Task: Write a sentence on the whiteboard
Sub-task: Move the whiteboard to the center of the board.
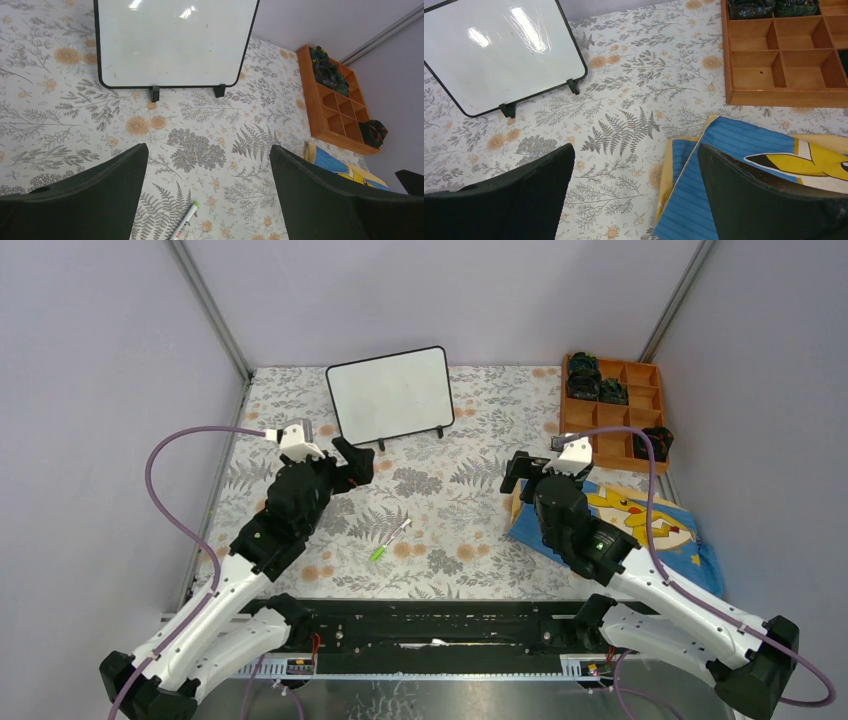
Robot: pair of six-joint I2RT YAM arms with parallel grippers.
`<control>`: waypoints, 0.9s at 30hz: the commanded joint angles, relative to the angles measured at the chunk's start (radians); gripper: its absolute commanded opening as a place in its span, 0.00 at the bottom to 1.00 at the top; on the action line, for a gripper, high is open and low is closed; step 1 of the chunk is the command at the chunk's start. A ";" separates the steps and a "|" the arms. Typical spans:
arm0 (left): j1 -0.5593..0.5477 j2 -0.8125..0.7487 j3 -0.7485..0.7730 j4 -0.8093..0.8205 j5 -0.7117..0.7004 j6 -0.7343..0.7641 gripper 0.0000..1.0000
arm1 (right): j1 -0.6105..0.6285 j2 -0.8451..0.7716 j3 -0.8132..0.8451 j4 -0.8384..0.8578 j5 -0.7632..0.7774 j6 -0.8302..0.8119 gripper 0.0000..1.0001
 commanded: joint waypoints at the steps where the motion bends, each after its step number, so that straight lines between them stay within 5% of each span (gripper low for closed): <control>1: -0.004 -0.034 0.013 0.025 -0.026 0.054 0.99 | 0.004 -0.013 -0.001 0.054 0.048 -0.009 0.99; 5: -0.004 -0.042 -0.001 0.040 0.019 0.083 0.99 | 0.003 -0.001 0.030 -0.027 0.153 0.059 0.99; 12: -0.004 -0.038 -0.002 0.042 0.073 0.119 0.99 | 0.004 0.075 0.034 0.097 -0.128 -0.046 0.99; 22: -0.004 -0.054 -0.004 0.050 0.097 0.123 0.99 | -0.014 0.437 0.190 0.226 -0.335 0.002 0.93; 27: -0.003 -0.073 -0.008 0.053 0.103 0.120 0.99 | -0.056 0.632 0.270 0.285 -0.396 0.032 0.83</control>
